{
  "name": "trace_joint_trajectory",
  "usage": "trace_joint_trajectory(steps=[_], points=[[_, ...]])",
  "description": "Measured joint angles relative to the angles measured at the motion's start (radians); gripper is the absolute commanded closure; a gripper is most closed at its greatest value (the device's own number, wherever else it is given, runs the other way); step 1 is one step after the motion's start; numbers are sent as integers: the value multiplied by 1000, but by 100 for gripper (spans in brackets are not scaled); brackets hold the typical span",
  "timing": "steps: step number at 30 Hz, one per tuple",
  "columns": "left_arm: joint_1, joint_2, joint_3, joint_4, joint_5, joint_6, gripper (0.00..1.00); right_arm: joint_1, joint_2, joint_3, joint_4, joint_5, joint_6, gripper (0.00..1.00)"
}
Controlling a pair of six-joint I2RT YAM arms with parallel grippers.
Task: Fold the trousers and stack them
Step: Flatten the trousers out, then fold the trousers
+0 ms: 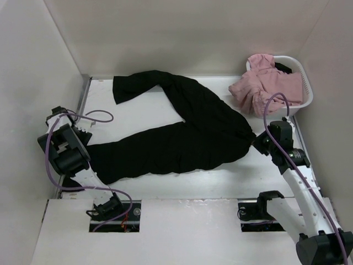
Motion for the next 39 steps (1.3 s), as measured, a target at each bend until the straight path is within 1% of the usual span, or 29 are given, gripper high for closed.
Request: trace_joint_trajectory(steps=[1,2,3,5,8,11,12,13,14,15,16,17,20,22,24,26,29,32,35,38,39], points=[[-7,18,-4,27,-20,3,59,-2,-3,0,-3,0,0,98],[-13,37,-6,51,-36,6,66,-7,-6,0,-6,-1,1,99],[-20,58,-7,78,-55,7,76,-12,-11,0,-13,0,1,99],[-37,76,-6,100,-92,8,89,-30,-32,-1,-38,1,5,100],[-62,77,-10,159,-113,7,95,-86,-113,2,-109,8,14,100],[-90,77,-10,244,-120,3,96,-145,-196,28,-204,7,20,94],[-99,77,-10,274,-121,1,94,-156,-215,39,-231,7,23,87],[-110,77,-10,299,-124,0,89,-166,-232,50,-259,8,29,64],[-121,77,-10,317,-127,-2,81,-172,-246,58,-284,10,39,22],[-134,77,-9,331,-130,0,70,-181,-259,66,-309,19,46,0],[-147,76,-8,337,-131,1,59,-195,-272,77,-334,33,46,0],[-159,74,-7,339,-130,6,51,-207,-283,90,-357,46,47,0],[-185,55,7,318,-111,6,44,-230,-297,155,-409,80,49,0],[-195,41,63,288,-89,1,42,-226,-288,201,-417,95,48,0],[-206,37,156,266,-64,-10,40,-207,-262,231,-410,111,46,0],[-224,37,268,265,-47,-19,39,-156,-212,229,-382,126,45,0],[-308,62,399,292,-42,-22,39,-60,-78,185,-286,145,46,0],[-435,185,523,350,-56,-22,39,-3,104,136,-163,158,53,0],[-535,385,627,429,-62,-32,35,8,251,96,-45,161,72,0],[-578,549,670,453,-85,-18,35,6,323,79,26,171,85,0],[-587,551,701,462,-95,-27,36,4,343,79,45,174,90,0]])
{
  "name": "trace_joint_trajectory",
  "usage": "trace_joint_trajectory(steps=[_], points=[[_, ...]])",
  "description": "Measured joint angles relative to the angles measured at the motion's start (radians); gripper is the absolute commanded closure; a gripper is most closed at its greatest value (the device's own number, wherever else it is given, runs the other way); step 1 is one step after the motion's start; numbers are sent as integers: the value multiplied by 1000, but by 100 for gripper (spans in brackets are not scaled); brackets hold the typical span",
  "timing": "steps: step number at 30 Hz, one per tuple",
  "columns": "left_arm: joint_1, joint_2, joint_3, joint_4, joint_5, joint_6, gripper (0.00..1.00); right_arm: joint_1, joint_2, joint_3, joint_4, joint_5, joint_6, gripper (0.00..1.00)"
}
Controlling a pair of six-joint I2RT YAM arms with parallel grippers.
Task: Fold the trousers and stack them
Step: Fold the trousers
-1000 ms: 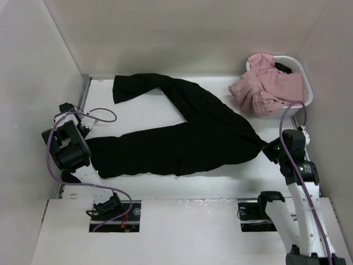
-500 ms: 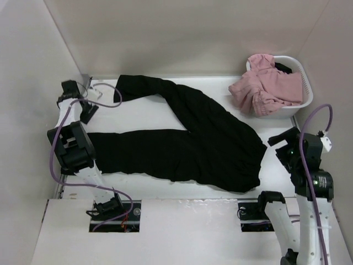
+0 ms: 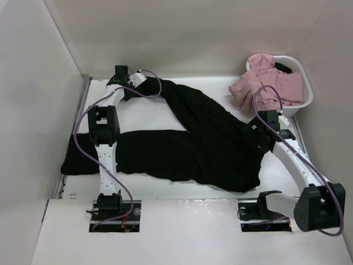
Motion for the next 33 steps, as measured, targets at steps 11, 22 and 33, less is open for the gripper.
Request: trace_joint_trajectory(steps=[11,22,33], points=[[64,70,-15,136,-79,20,98,-85,203,0,119,47,37,0],[272,-384,-658,120,-9,310,46,-94,180,-31,140,73,43,0],[421,-492,-380,-131,306,173,31,-63,405,113,146,76,19,0]])
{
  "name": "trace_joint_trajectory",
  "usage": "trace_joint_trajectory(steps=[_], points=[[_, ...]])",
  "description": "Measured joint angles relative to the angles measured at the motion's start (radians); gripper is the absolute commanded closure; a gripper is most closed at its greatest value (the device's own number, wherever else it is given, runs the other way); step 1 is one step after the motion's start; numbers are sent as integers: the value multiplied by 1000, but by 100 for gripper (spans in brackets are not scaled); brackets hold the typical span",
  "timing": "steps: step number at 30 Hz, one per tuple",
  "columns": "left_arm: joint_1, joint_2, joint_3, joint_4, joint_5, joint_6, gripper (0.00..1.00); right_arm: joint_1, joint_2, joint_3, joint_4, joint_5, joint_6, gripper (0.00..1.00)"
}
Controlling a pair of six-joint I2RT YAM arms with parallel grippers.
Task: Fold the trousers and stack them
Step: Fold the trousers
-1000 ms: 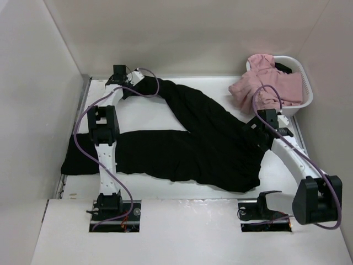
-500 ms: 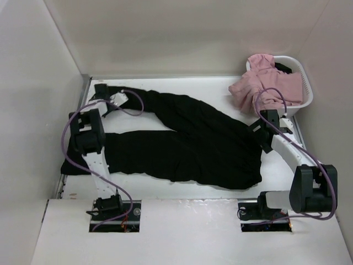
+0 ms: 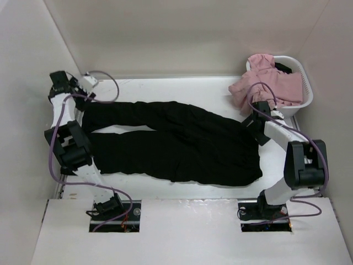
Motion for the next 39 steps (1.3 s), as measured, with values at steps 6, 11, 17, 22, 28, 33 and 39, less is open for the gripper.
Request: trace_joint_trajectory(steps=[6,11,17,22,28,33,39], points=[[0,280,363,5,-4,-270,28,33,141,86,17,6,-21,0],[-40,528,476,-51,-71,-404,27,34,176,106,18,19,-33,14],[-49,532,503,-65,-99,-468,31,34,192,113,18,37,-64,44],[-48,470,380,-77,-67,-473,43,34,203,125,21,40,-77,72],[-40,469,375,-108,-66,-483,88,34,203,128,27,29,-84,100],[-31,480,392,-111,-63,-513,100,35,178,124,28,16,-129,100],[-8,449,344,-23,-71,-529,100,45,-45,113,53,0,-222,100]])
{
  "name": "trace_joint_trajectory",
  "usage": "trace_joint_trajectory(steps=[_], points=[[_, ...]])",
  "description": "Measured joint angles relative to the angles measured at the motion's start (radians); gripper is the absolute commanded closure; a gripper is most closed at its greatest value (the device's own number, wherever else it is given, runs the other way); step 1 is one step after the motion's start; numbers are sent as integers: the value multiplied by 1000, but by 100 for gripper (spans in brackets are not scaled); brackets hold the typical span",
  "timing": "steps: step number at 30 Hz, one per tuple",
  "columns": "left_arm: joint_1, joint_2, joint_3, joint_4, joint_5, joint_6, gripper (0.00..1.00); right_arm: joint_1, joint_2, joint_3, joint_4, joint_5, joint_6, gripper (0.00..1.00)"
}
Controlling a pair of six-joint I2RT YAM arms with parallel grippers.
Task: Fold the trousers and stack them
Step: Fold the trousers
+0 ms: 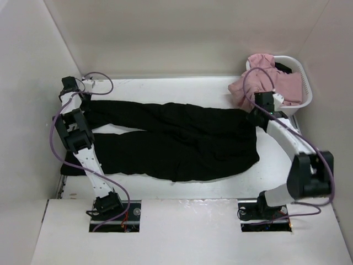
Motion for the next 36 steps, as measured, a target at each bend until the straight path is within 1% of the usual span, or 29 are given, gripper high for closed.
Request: trace_joint_trajectory(steps=[3,6,11,14,15,16,18,20,22,23,24,27,29,31,36], points=[[16,-66,-46,50,-8,10,100,1,-163,-1,43,-14,-27,100],[25,-197,-132,114,-12,32,100,1,-301,-48,93,-24,-39,100],[27,-545,-388,262,-13,100,99,-3,-513,-241,117,-24,-30,99],[36,-777,-593,329,-1,166,98,-24,-639,-373,106,-24,-6,94],[51,-855,-673,342,5,191,98,-34,-667,-409,101,-24,2,91],[72,-921,-747,352,10,211,98,-45,-693,-447,101,-25,11,83],[143,-1048,-910,357,13,253,98,-61,-731,-511,98,-32,27,74],[224,-1148,-1068,348,11,291,98,-74,-774,-561,84,-42,39,47],[293,-1221,-1200,325,8,332,97,-90,-826,-584,53,-47,53,23],[320,-1255,-1266,314,7,354,97,-104,-855,-585,29,-51,60,9],[337,-1286,-1324,299,6,375,97,-117,-881,-583,8,-52,72,0],[348,-1358,-1436,256,6,418,97,-149,-933,-561,-58,-63,92,0],[342,-1389,-1456,241,6,430,97,-151,-929,-529,-84,-77,116,0],[333,-1410,-1457,246,6,436,97,-150,-883,-486,-92,-98,150,0],[314,-1432,-1456,251,6,446,97,-149,-699,-376,-59,-151,259,0]])
